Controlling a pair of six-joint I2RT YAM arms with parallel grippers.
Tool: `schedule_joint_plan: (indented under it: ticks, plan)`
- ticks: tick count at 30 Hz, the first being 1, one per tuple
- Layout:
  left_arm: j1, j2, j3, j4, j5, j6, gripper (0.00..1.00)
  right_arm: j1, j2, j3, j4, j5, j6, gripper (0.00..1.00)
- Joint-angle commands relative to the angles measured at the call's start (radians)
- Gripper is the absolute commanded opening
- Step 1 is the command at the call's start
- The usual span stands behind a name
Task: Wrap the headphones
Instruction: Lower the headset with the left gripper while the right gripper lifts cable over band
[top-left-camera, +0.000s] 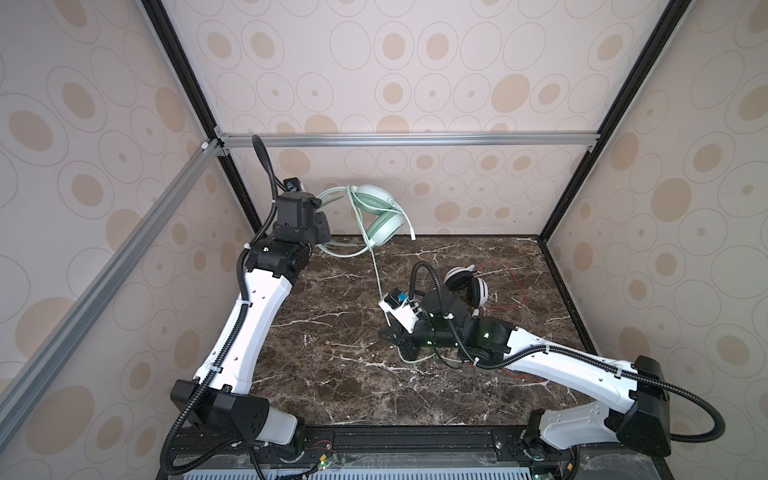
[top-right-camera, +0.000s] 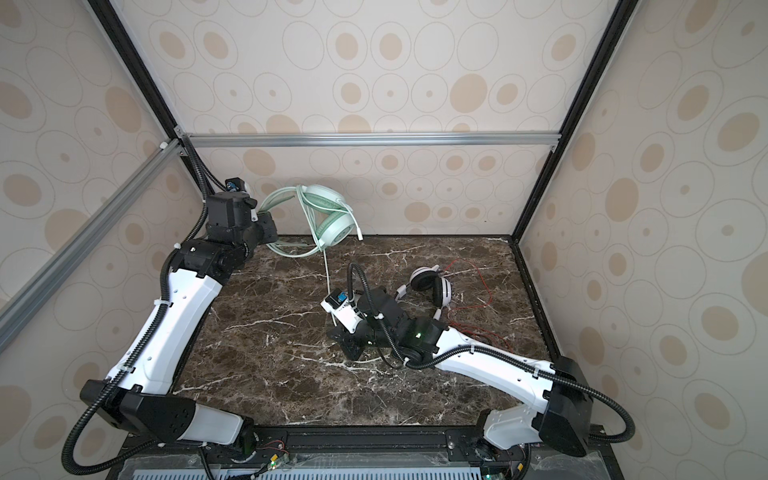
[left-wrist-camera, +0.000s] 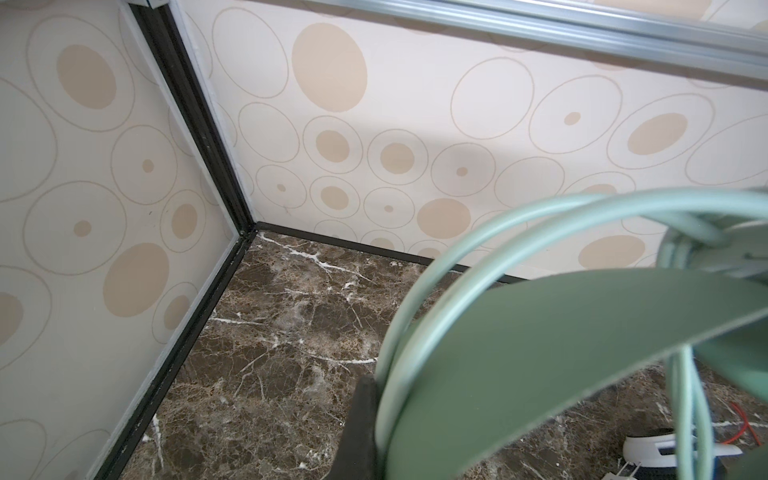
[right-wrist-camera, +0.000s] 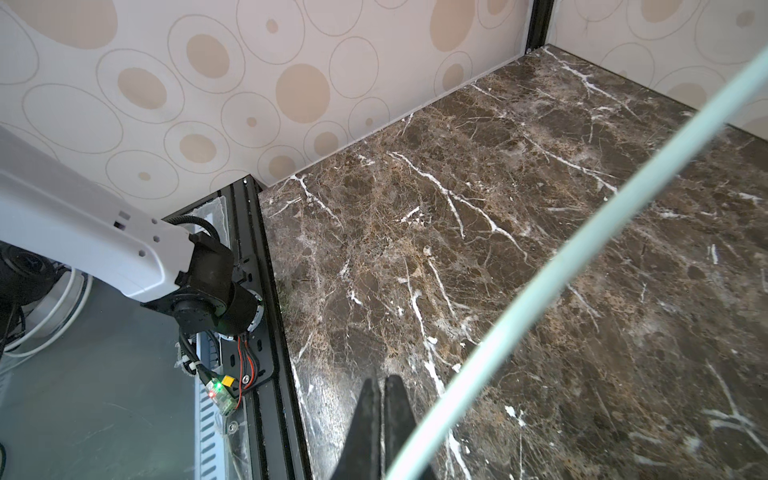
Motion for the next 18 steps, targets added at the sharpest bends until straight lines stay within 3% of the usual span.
schedule_joint_plan:
  ticks: [1, 9, 18]
  plan:
    - [0.02, -0.05, -0.012, 0.141, -0.082, -0.023, 0.0, 0.018, -0.02, 0.091, -0.13, 0.022, -0.079, 0.0]
    - [0.005, -0.122, -0.171, 0.147, -0.176, 0.073, 0.0, 0.018, 0.045, 0.321, -0.357, 0.061, -0.176, 0.0]
    - [-0.074, -0.176, -0.31, 0.12, -0.287, 0.173, 0.0, 0.018, 0.137, 0.607, -0.557, 0.078, -0.285, 0.0]
